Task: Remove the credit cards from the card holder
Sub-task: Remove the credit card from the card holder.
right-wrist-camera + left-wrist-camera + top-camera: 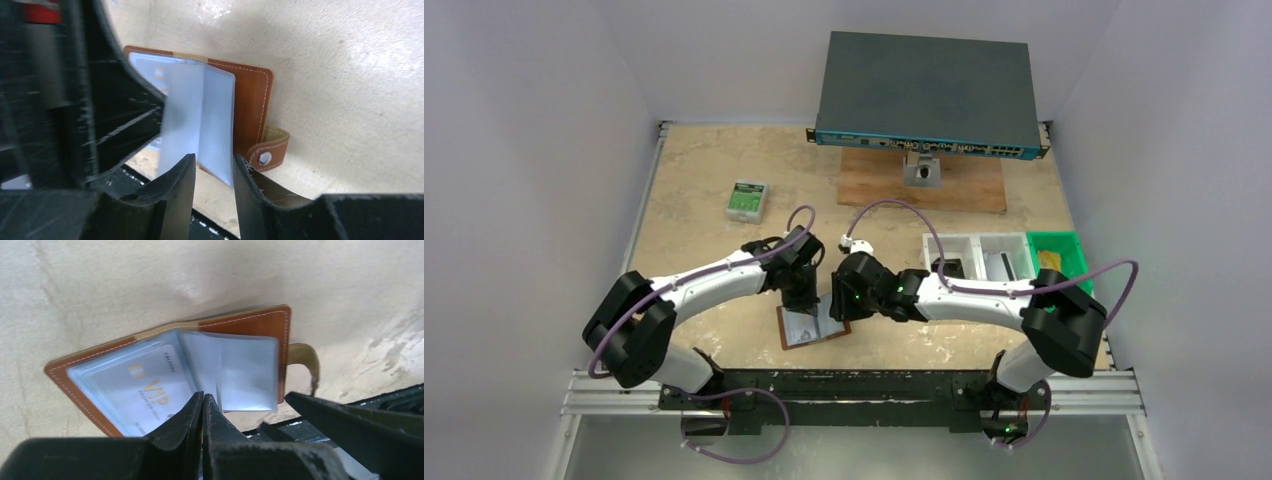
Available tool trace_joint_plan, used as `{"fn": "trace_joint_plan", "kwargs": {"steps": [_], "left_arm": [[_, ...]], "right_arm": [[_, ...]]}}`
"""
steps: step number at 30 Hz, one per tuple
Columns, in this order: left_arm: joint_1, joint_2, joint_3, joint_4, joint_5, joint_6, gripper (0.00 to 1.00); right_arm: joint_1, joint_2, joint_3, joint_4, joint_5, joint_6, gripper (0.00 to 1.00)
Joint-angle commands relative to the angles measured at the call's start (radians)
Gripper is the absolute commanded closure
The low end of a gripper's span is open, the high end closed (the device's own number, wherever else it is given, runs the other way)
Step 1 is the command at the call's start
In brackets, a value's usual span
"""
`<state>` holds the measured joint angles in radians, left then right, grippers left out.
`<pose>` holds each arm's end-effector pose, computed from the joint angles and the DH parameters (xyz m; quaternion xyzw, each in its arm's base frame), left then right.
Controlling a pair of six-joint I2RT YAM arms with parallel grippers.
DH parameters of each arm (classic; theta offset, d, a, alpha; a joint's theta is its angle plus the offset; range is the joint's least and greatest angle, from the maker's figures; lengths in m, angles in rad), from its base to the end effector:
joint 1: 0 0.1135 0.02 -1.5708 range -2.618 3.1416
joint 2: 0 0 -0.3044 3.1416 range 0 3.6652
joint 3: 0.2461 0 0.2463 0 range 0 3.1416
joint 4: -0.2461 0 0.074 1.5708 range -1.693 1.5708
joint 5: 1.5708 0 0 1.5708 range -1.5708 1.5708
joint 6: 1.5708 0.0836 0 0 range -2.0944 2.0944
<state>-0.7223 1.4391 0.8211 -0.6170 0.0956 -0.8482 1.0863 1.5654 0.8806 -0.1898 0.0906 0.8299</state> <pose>0.1908 -0.1787 0.1773 -0.0540 0.9834 -0.1513 0.0847 0.1661 0.2993 0.1926 -0.1047 0.9333 0.2543 0.2308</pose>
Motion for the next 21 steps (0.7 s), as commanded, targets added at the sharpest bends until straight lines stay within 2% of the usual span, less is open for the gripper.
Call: {"fn": "trace_joint_plan", "kwargs": {"steps": [1, 7, 13, 18, 21], "left_arm": [[-0.025, 0.031, 0.067, 0.058, 0.054, 0.015, 0.97], [-0.031, 0.121, 0.118, 0.114, 0.088, -0.003, 0.95], [-0.031, 0.209, 0.135, 0.127, 0.091, -0.011, 0.94], [-0.03, 0.196, 0.135, 0.111, 0.094, -0.003, 0.93], [-0.025, 0.156, 0.139, 0.081, 0.077, 0.007, 0.92]], "right_arm": [[0.006, -0.109, 0.023, -0.054, 0.074, 0.02, 0.67], [0.009, -0.185, -0.016, -0.08, 0.096, 0.045, 0.67], [0.009, -0.181, -0.038, -0.044, 0.072, 0.049, 0.67], [0.009, -0.141, -0.032, 0.025, 0.01, 0.044, 0.68], [0.008, -0.118, -0.042, 0.081, -0.055, 0.059, 0.74]]}}
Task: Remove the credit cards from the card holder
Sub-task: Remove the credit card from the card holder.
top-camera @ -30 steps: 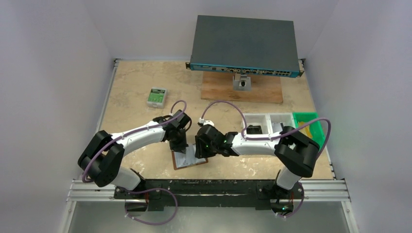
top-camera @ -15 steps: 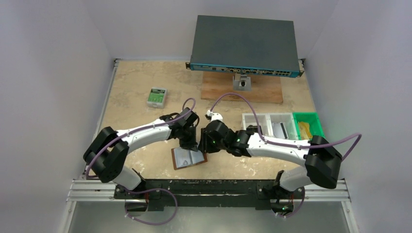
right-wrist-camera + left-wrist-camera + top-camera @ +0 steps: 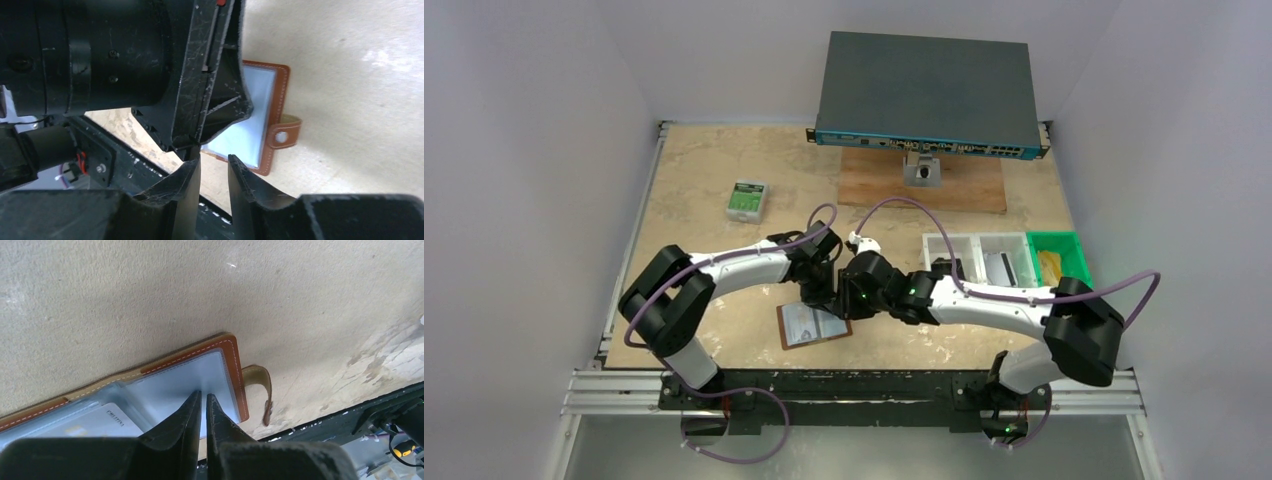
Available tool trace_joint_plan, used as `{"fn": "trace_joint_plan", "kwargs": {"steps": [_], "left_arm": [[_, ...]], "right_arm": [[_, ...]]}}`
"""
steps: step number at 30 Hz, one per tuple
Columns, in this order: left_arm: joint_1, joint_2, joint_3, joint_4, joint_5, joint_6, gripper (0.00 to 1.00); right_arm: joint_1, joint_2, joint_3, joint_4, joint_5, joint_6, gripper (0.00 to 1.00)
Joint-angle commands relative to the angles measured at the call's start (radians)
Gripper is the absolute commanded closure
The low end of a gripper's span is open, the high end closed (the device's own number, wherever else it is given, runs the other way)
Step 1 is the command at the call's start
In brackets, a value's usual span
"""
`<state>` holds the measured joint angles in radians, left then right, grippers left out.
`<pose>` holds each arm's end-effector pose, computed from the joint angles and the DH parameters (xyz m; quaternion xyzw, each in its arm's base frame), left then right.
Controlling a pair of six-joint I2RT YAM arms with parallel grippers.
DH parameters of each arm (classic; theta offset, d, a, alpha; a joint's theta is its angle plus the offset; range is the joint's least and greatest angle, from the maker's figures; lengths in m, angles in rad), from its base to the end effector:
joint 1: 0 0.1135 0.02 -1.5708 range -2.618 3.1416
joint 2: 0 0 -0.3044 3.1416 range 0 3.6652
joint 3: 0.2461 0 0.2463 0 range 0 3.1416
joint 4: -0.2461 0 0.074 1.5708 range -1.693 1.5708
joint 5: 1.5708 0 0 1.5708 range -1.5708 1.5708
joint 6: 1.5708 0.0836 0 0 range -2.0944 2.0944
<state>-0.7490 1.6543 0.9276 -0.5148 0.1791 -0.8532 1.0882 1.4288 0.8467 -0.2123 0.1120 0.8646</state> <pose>0.2201 -0.2249 0.1551 -0.0365 0.9820 -0.1786 0.0503 0.1566 0.2787 0.2216 -0.0820 0.9207 0.2841 0.2546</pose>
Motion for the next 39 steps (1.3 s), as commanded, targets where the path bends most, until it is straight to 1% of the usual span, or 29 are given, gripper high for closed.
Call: {"fn": "trace_joint_plan", "kwargs": {"steps": [1, 5, 11, 13, 14, 16, 17, 19, 24, 29, 33, 39], "left_arm": [[0.003, -0.074, 0.036, -0.033, -0.013, 0.018, 0.91], [0.011, -0.131, 0.041, -0.069, -0.024, 0.033, 0.9], [0.026, -0.173, 0.032, -0.099, -0.035, 0.044, 0.9], [0.03, -0.2, 0.022, -0.12, -0.052, 0.044, 0.9], [0.032, -0.218, 0.012, -0.131, -0.063, 0.045, 0.9], [0.04, -0.255, -0.013, -0.157, -0.093, 0.042, 0.9], [0.046, -0.273, -0.031, -0.165, -0.104, 0.039, 0.89], [0.056, -0.313, -0.074, -0.173, -0.125, 0.029, 0.89], [0.067, -0.37, -0.15, -0.207, -0.216, 0.006, 0.89], [0.09, -0.367, -0.183, -0.237, -0.261, -0.036, 0.92], [0.094, -0.35, -0.198, -0.213, -0.253, -0.042, 0.93], [0.095, -0.307, -0.197, -0.186, -0.231, -0.039, 0.97]], "right_arm": [[0.006, 0.024, -0.014, 0.121, -0.086, 0.031, 0.76], [0.004, 0.06, -0.028, 0.192, -0.108, 0.04, 0.84], [-0.025, 0.123, -0.058, 0.265, -0.132, 0.064, 0.93], [-0.039, 0.142, -0.067, 0.272, -0.135, 0.068, 0.94], [-0.043, 0.15, -0.073, 0.28, -0.14, 0.068, 0.93], [-0.049, 0.16, -0.086, 0.306, -0.157, 0.067, 0.87], [-0.051, 0.163, -0.091, 0.315, -0.165, 0.067, 0.82], [-0.051, 0.17, -0.088, 0.328, -0.179, 0.06, 0.78], [-0.051, 0.174, -0.066, 0.339, -0.195, 0.039, 0.76], [-0.051, 0.218, -0.034, 0.361, -0.229, 0.029, 0.75], [-0.051, 0.259, -0.017, 0.382, -0.267, 0.033, 0.75], [-0.051, 0.297, -0.008, 0.4, -0.289, 0.038, 0.75]]}}
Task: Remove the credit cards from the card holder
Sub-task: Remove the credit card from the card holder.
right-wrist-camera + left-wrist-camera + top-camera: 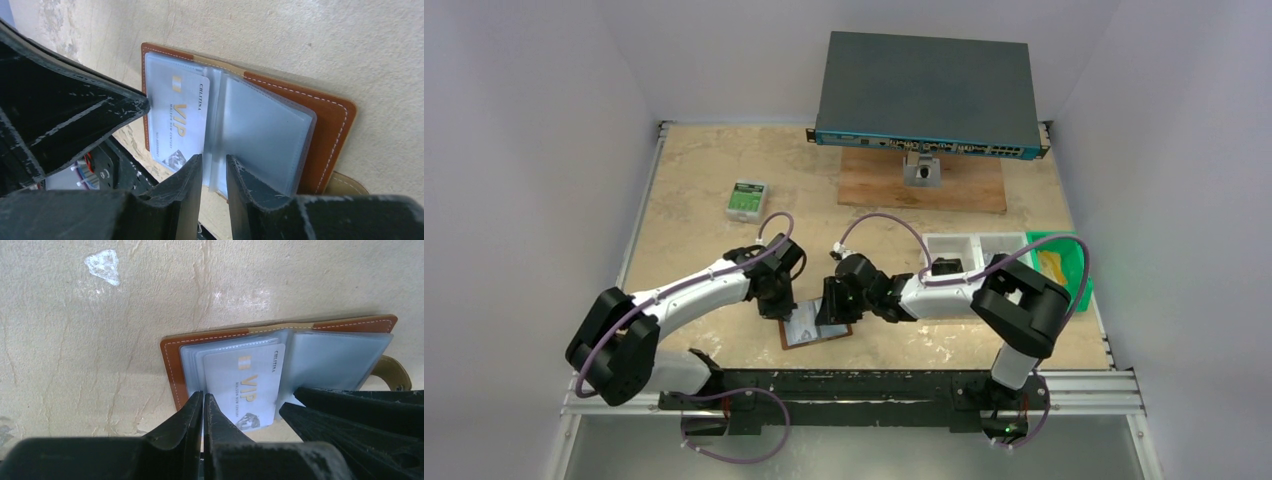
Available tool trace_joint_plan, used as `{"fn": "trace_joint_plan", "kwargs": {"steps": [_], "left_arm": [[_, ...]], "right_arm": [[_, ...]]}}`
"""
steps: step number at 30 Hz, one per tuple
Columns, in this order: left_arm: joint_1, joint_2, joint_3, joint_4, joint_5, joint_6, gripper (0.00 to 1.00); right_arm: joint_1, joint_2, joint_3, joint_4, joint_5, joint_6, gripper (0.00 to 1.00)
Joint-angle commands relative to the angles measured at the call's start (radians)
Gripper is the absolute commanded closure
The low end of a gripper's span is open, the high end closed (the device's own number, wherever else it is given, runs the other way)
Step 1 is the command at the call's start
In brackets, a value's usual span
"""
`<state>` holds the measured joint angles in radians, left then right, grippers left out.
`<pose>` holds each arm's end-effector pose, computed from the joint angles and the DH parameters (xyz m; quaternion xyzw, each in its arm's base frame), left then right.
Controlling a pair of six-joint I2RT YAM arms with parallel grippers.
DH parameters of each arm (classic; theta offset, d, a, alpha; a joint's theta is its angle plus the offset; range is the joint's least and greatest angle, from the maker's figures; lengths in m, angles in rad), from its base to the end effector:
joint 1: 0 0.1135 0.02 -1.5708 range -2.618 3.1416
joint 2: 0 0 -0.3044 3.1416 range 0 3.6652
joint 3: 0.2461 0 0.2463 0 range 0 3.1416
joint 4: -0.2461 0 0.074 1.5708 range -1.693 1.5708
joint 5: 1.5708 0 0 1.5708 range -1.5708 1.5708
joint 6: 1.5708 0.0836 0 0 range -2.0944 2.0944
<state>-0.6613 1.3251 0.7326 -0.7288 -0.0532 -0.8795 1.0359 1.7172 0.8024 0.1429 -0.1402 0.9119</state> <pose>0.1736 -0.1295 0.1725 -0.1113 0.9856 -0.0677 0.1076 0.1786 0.3243 0.1526 -0.0841 0.9156 0.3571 0.1647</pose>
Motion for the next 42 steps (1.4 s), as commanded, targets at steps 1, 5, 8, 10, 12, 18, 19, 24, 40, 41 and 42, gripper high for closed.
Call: {"fn": "trace_joint_plan", "kwargs": {"steps": [1, 5, 8, 10, 12, 18, 19, 24, 40, 41, 42], "left_arm": [[0.007, 0.03, -0.003, 0.036, 0.008, -0.01, 0.97], [0.007, 0.048, -0.003, 0.051, 0.023, -0.008, 0.99], [0.006, 0.062, 0.002, 0.054, 0.027, -0.006, 0.99], [0.006, 0.074, 0.005, 0.058, 0.035, -0.004, 0.99], [0.005, 0.088, 0.009, 0.064, 0.044, 0.0, 1.0], [-0.007, 0.117, 0.016, 0.096, 0.085, -0.004, 0.99], [-0.01, 0.119, 0.018, 0.102, 0.091, -0.007, 0.98], [-0.029, 0.143, 0.018, 0.119, 0.113, -0.028, 0.96], [-0.019, 0.212, -0.009, 0.091, 0.061, -0.073, 1.0], [-0.017, 0.212, -0.011, 0.089, 0.059, -0.073, 1.0], [-0.015, 0.211, -0.012, 0.085, 0.057, -0.073, 1.0]], "right_arm": [[0.001, 0.016, 0.034, 0.05, -0.039, -0.007, 0.75], [0.0, 0.04, 0.032, 0.069, -0.055, 0.001, 0.75], [-0.004, 0.048, 0.026, 0.084, -0.064, 0.008, 0.75], [-0.009, 0.052, 0.022, 0.095, -0.072, 0.011, 0.75], [-0.013, 0.057, 0.019, 0.103, -0.081, 0.014, 0.75], [-0.023, 0.067, -0.002, 0.142, -0.106, 0.031, 0.75], [-0.025, 0.066, -0.007, 0.147, -0.109, 0.033, 0.75], [-0.055, 0.067, -0.055, 0.215, -0.151, 0.058, 0.75], [-0.105, 0.041, -0.164, 0.341, -0.201, 0.121, 0.98], [-0.107, 0.04, -0.167, 0.342, -0.2, 0.122, 0.99], [-0.106, 0.039, -0.168, 0.342, -0.197, 0.123, 1.0]]}}
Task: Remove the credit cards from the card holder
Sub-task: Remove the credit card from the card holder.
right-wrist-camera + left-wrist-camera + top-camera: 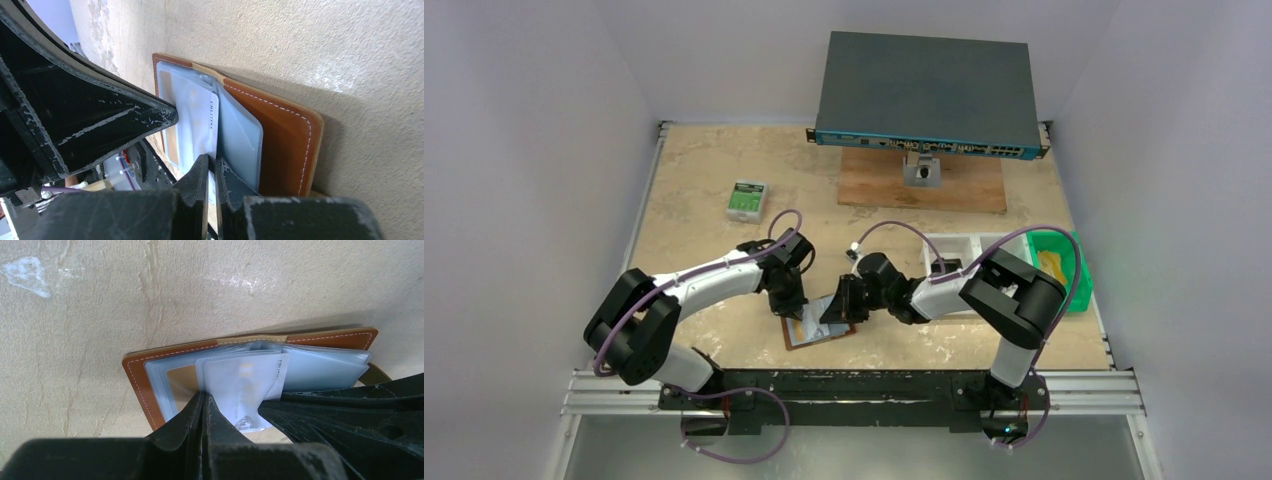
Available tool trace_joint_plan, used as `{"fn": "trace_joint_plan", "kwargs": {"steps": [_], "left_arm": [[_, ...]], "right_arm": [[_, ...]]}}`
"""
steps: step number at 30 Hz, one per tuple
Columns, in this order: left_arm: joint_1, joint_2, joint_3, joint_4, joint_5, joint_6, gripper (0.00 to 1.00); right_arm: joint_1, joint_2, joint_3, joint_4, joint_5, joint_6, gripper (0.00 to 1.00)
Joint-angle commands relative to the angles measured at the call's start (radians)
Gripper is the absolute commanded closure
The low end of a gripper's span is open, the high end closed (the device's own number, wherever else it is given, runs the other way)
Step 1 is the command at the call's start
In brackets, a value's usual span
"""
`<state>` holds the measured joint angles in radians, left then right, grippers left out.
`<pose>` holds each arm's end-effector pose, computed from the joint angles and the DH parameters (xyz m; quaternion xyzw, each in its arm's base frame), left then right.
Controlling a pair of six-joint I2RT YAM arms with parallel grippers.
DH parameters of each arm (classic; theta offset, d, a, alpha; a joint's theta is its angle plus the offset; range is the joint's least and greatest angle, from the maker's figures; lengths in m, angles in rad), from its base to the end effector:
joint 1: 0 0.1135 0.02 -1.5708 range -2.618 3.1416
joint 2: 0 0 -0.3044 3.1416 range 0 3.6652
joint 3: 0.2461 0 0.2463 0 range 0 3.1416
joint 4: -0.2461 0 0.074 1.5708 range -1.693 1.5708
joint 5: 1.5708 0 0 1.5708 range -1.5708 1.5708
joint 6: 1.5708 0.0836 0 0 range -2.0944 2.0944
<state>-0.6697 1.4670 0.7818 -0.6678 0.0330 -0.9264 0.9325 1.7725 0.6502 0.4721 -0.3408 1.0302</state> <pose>0.1907 -0.1545 0.1577 -0.1254 0.9860 -0.0893 0.0641 0.1922 0.3060 0.1300 -0.0321 0.8856 0.4484 0.1171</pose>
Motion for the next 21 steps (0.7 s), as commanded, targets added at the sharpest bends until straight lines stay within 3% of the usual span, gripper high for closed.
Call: {"fn": "trace_joint_plan", "kwargs": {"steps": [1, 17, 21], "left_arm": [[-0.003, 0.068, -0.061, 0.02, -0.03, -0.027, 1.0], [0.038, 0.041, -0.095, 0.0, -0.059, -0.015, 1.0], [0.038, 0.047, -0.097, 0.019, -0.039, -0.012, 1.0]], "right_arm": [[-0.004, -0.019, -0.02, 0.011, 0.008, 0.005, 1.0], [-0.027, -0.054, -0.088, 0.015, 0.045, 0.016, 1.0], [-0.027, -0.041, -0.086, 0.054, 0.016, 0.016, 0.76]]}}
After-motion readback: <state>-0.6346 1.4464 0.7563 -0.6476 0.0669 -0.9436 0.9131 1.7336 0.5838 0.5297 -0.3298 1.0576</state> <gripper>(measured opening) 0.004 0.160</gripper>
